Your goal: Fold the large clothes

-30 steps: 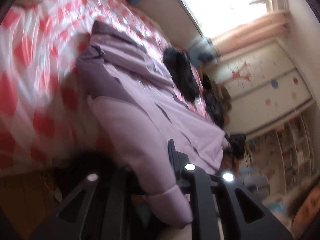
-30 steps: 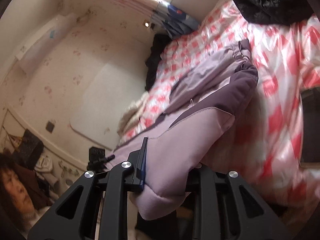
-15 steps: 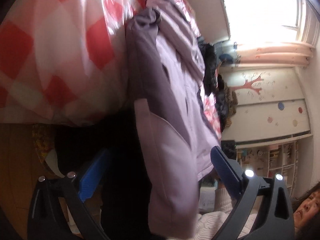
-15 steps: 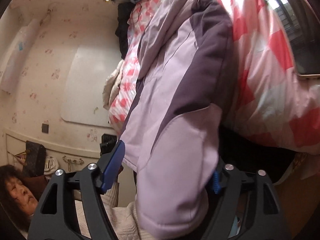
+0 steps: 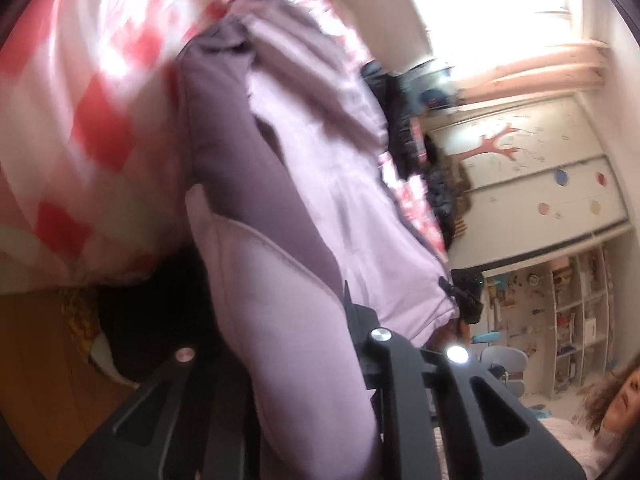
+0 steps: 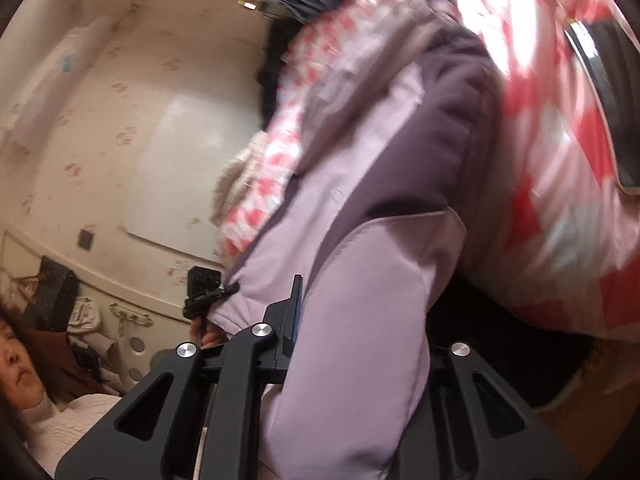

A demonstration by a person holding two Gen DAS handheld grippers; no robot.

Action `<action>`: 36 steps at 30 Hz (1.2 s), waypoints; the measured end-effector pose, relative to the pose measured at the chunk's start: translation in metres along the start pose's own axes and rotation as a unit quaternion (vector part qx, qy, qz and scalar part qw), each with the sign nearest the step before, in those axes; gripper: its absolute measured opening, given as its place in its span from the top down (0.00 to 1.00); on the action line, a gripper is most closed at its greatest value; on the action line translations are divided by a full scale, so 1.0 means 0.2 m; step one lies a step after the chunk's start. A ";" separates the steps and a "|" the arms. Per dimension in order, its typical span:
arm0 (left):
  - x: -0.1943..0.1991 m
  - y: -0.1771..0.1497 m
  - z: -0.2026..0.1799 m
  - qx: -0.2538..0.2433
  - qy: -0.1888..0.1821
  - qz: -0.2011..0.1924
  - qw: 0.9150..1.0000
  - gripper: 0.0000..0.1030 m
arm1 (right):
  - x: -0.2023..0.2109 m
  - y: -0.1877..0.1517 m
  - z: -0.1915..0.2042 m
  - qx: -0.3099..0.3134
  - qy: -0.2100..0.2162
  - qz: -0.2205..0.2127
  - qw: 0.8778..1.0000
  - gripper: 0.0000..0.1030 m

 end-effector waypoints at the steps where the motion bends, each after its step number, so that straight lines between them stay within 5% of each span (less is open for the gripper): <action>1: 0.03 -0.01 -0.04 -0.015 -0.009 -0.004 1.000 0.84 | 0.02 0.00 0.05 0.011 0.013 -0.002 1.000 0.83; 3: 0.07 -0.03 -0.11 -0.045 -0.007 0.007 0.999 0.84 | 0.05 -0.02 0.11 0.029 0.018 0.010 0.999 0.83; 5: 0.06 -0.06 -0.10 -0.059 0.007 0.037 0.998 0.76 | 0.06 -0.04 0.09 0.032 -0.006 0.038 0.999 0.70; 7: -0.01 -0.12 -0.01 -0.041 0.026 0.080 0.996 0.49 | 0.05 -0.10 -0.02 0.005 -0.031 0.074 0.997 0.54; 9: -0.06 -0.17 0.11 -0.014 0.058 0.099 0.993 0.23 | 0.04 -0.15 -0.12 -0.028 -0.041 0.091 0.995 0.49; 10: -0.07 -0.19 0.16 0.002 0.064 0.101 0.993 0.18 | 0.04 -0.17 -0.17 -0.043 -0.043 0.091 0.994 0.44; 17: -0.07 -0.22 0.23 0.040 0.028 0.064 0.997 0.18 | 0.08 -0.27 -0.23 -0.066 0.011 0.043 0.997 0.40; 18: -0.06 -0.21 0.22 0.031 0.039 0.050 0.998 0.27 | 0.08 -0.27 -0.21 -0.057 0.015 0.035 0.998 0.42; 19: -0.05 -0.19 0.20 0.026 0.048 0.036 0.998 0.37 | 0.09 -0.26 -0.21 -0.052 0.022 0.026 0.998 0.54; 20: -0.06 -0.17 0.19 0.025 0.048 0.033 0.998 0.62 | 0.09 -0.25 -0.19 -0.048 0.028 0.012 0.998 0.67; 21: -0.04 -0.14 0.17 0.019 0.047 0.029 0.998 0.72 | 0.10 -0.23 -0.18 -0.045 0.030 0.002 0.999 0.70; 24: -0.02 -0.12 0.03 -0.030 0.064 0.011 0.997 0.83 | 0.12 -0.20 -0.10 -0.028 0.041 -0.030 0.998 0.77; 29: 0.06 -0.13 -0.15 -0.085 0.024 0.005 0.996 0.83 | 0.16 -0.19 0.04 0.009 0.087 -0.027 0.996 0.74; 32: 0.03 -0.17 -0.08 -0.106 0.099 0.041 0.989 0.68 | 0.15 -0.21 -0.01 0.020 0.020 0.022 0.999 0.53; 35: -0.04 -0.17 0.02 -0.093 0.157 0.046 0.982 0.42 | 0.10 -0.27 -0.14 -0.008 0.002 0.045 0.999 0.52; 36: -0.05 -0.18 0.03 -0.091 0.160 0.042 0.982 0.41 | 0.09 -0.28 -0.18 -0.019 0.009 0.044 0.999 0.52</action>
Point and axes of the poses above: each gripper's, at about its wrist camera, not at the fingertips, and x roughly against the way its jaws point, z to its left, y to its top, the point moved 1 cm from there along -x, roughly the way its jaws point, and after that the axes turned 6 degrees about -z, right-handed, at the moved point
